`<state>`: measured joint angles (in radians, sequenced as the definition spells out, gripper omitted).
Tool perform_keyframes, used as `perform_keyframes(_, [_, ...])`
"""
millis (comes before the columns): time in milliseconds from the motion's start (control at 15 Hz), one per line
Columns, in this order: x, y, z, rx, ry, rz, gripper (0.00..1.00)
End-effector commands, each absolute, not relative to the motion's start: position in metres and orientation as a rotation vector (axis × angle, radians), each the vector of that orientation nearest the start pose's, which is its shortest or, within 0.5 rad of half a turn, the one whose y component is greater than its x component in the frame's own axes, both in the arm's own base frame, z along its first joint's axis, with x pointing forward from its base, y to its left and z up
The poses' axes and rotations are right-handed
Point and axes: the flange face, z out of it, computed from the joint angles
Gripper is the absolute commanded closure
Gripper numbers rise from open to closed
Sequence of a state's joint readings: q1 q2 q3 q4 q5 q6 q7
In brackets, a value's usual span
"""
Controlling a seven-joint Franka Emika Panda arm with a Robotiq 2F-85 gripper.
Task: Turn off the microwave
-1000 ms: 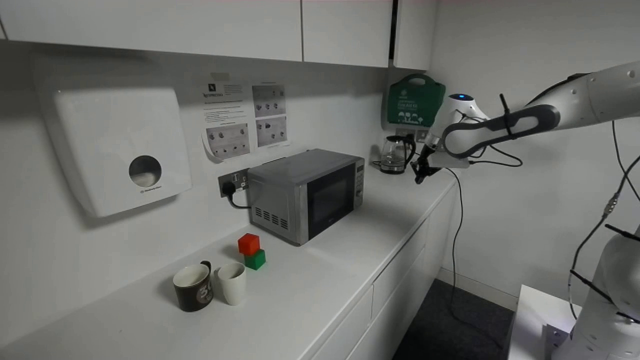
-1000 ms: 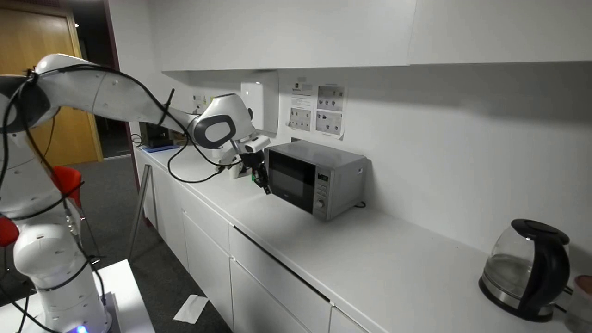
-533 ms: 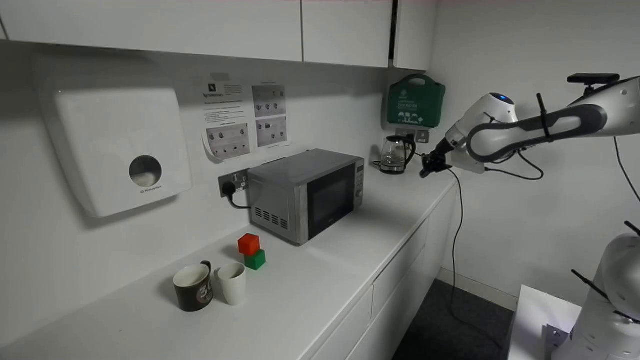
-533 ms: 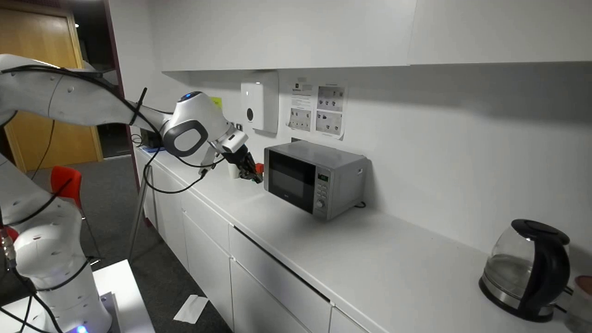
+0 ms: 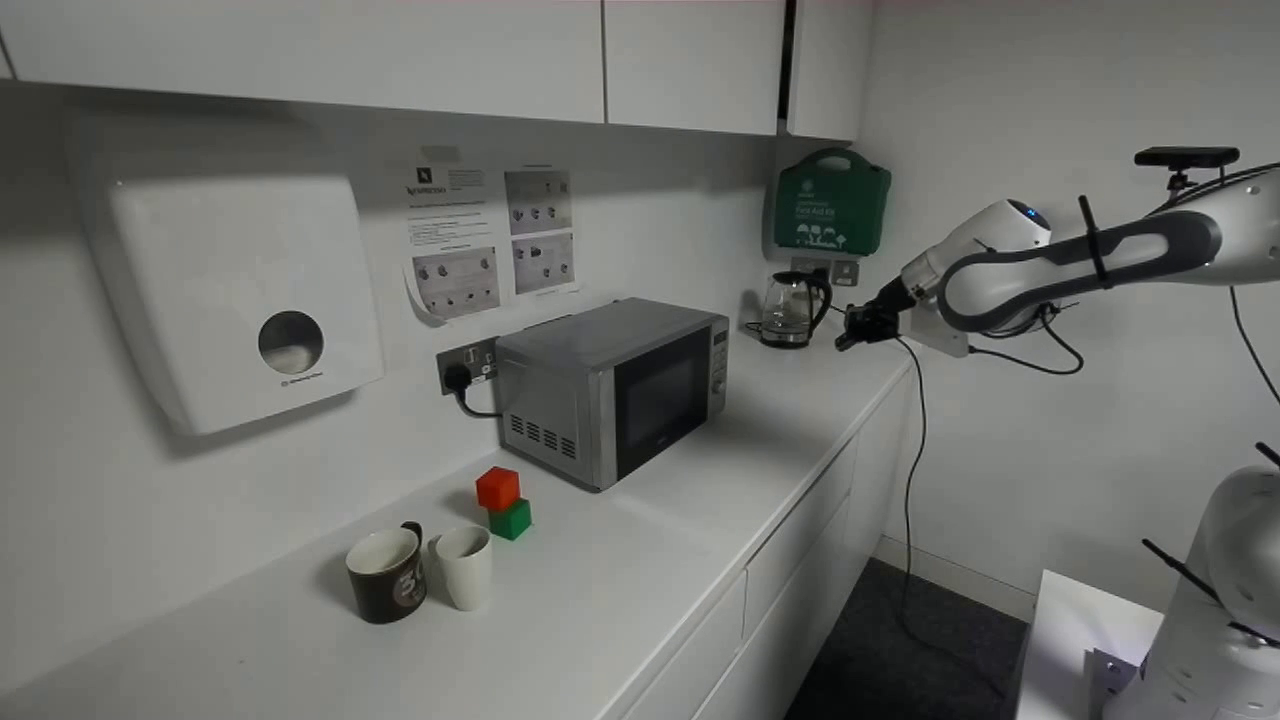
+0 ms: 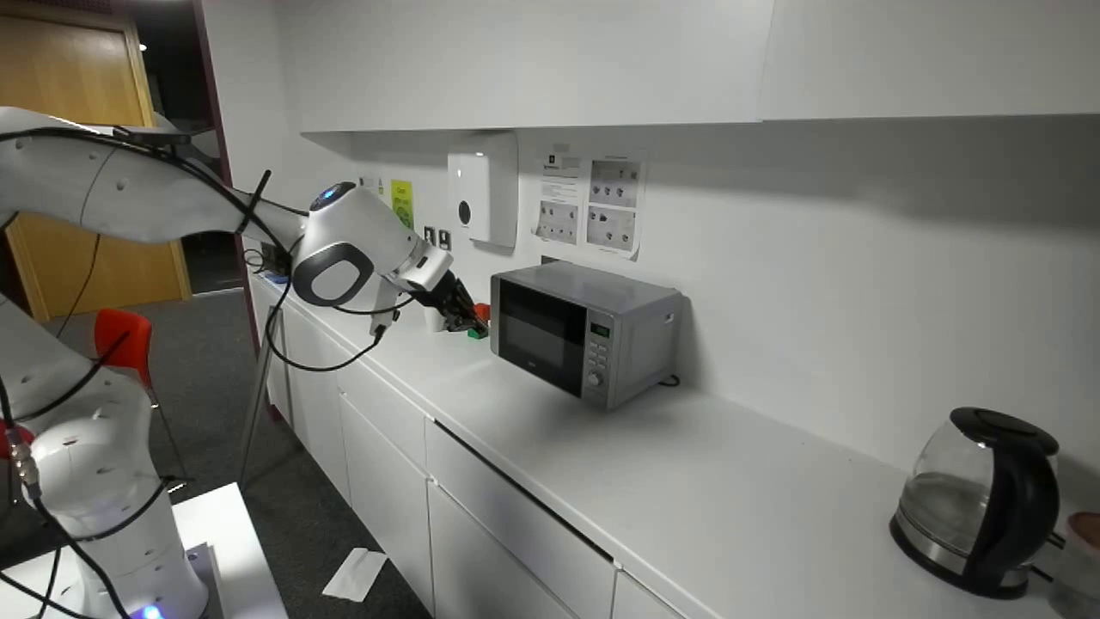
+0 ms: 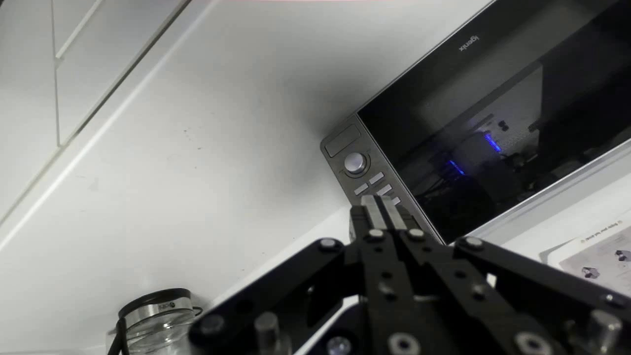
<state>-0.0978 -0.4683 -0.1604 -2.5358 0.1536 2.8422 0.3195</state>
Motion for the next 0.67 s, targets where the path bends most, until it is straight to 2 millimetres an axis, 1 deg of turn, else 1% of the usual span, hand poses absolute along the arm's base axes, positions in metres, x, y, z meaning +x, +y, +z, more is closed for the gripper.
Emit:
perform_keyframes(0, [0.419,-0.123,0.525,-2.518,0.923,-1.18,1.0])
perform_keyframes(333, [0.419,-0.117,0.526,-2.487,0.911,-1.225,1.0])
perform_keyframes(467, [0.421,-0.114,0.526,-2.489,0.92,-1.215,1.0])
perform_keyframes(533, [0.422,-0.113,0.525,-2.493,0.916,-1.215,0.74])
perform_keyframes(600, [0.423,-0.111,0.525,-2.499,0.918,-1.206,0.73])
